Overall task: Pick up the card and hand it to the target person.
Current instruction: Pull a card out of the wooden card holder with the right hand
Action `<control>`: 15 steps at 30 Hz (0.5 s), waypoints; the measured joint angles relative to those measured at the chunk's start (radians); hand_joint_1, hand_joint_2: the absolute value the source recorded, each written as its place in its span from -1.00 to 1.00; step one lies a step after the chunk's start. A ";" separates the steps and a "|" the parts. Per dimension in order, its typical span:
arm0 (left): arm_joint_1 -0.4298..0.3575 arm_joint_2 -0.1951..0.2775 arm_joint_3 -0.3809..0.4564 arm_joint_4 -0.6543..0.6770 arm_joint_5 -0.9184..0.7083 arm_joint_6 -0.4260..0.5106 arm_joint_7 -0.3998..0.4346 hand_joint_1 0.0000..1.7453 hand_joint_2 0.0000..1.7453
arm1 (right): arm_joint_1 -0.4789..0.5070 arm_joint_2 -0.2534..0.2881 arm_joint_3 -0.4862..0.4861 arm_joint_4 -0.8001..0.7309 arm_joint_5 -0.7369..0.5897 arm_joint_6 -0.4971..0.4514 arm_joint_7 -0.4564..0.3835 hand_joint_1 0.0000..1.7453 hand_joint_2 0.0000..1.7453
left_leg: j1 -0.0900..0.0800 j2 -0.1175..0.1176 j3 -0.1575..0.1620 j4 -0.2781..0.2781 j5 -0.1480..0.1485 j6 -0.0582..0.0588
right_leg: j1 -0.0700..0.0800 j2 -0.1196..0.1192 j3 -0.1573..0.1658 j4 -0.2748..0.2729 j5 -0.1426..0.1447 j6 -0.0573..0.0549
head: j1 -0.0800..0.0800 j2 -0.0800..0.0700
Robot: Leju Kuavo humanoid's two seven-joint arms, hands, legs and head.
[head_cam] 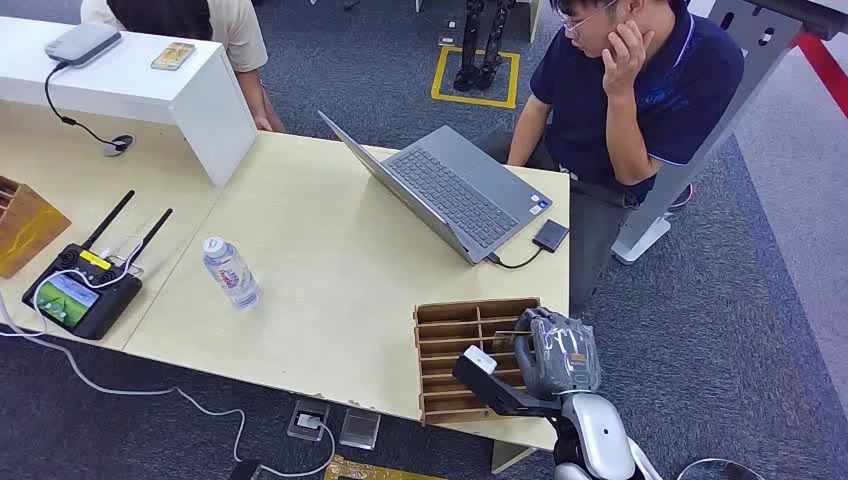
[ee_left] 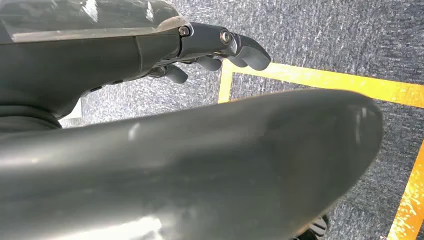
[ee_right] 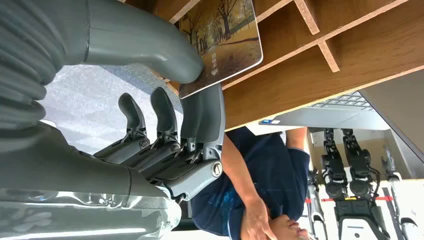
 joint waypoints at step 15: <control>0.000 0.000 -0.002 0.000 0.006 -0.003 0.000 -1.00 -1.00 | 0.003 0.005 0.000 0.000 0.000 -0.010 -0.008 0.58 1.00 | 0.000 0.000 0.000 0.000 0.000 0.000 | 0.000 0.000 0.000 0.000 0.000 0.000 | 0.000 0.000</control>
